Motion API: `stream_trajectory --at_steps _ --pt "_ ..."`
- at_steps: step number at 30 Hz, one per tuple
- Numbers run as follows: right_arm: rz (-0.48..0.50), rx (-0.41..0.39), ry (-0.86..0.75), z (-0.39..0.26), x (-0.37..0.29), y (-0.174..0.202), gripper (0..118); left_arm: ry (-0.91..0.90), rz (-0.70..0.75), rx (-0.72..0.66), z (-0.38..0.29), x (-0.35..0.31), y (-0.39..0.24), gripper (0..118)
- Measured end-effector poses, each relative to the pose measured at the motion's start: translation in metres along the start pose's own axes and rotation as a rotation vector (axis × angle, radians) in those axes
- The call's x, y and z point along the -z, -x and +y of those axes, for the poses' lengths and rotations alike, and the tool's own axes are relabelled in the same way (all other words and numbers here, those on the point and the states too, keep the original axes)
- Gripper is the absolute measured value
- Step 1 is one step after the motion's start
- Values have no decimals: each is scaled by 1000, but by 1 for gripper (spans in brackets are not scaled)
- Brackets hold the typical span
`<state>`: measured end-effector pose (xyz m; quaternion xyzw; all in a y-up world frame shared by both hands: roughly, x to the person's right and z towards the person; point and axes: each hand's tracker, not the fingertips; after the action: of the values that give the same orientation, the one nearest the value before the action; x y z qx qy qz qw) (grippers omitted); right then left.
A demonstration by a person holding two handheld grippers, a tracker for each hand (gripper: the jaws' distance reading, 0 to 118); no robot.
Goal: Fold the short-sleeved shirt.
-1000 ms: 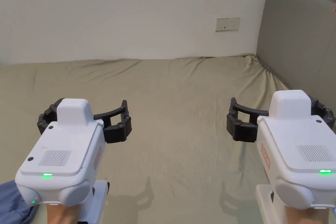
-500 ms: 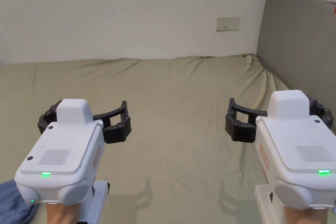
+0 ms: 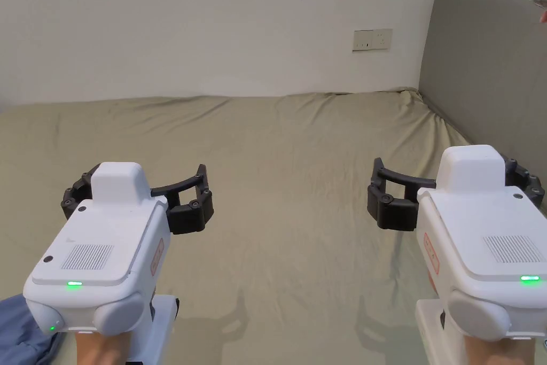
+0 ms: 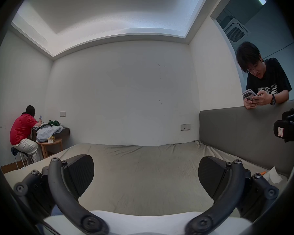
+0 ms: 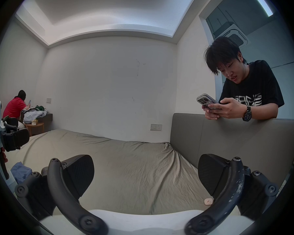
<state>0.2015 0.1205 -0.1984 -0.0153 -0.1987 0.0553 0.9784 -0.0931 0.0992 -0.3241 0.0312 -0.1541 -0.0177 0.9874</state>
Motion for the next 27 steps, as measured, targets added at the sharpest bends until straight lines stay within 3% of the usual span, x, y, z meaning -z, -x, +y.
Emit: stream_trajectory --at_steps 8,12,14,19,22,24,27 --pt "-17 29 49 2 3 1 118 3 1 -1 1 -1 1 118" --pt "-97 58 170 9 9 6 118 -1 3 -10 2 -1 2 118" --pt "-73 75 181 9 11 5 118 -4 2 -14 3 -1 2 118" --pt "-138 209 507 19 26 4 118 -7 3 -15 5 -1 4 118" --pt "-63 259 644 19 34 -2 118 -9 4 -18 5 -1 5 118" --pt "-6 306 643 16 34 -4 118 -10 2 -25 6 -1 6 118" --pt "-31 272 603 15 30 2 118 -10 2 -31 6 -1 6 118"
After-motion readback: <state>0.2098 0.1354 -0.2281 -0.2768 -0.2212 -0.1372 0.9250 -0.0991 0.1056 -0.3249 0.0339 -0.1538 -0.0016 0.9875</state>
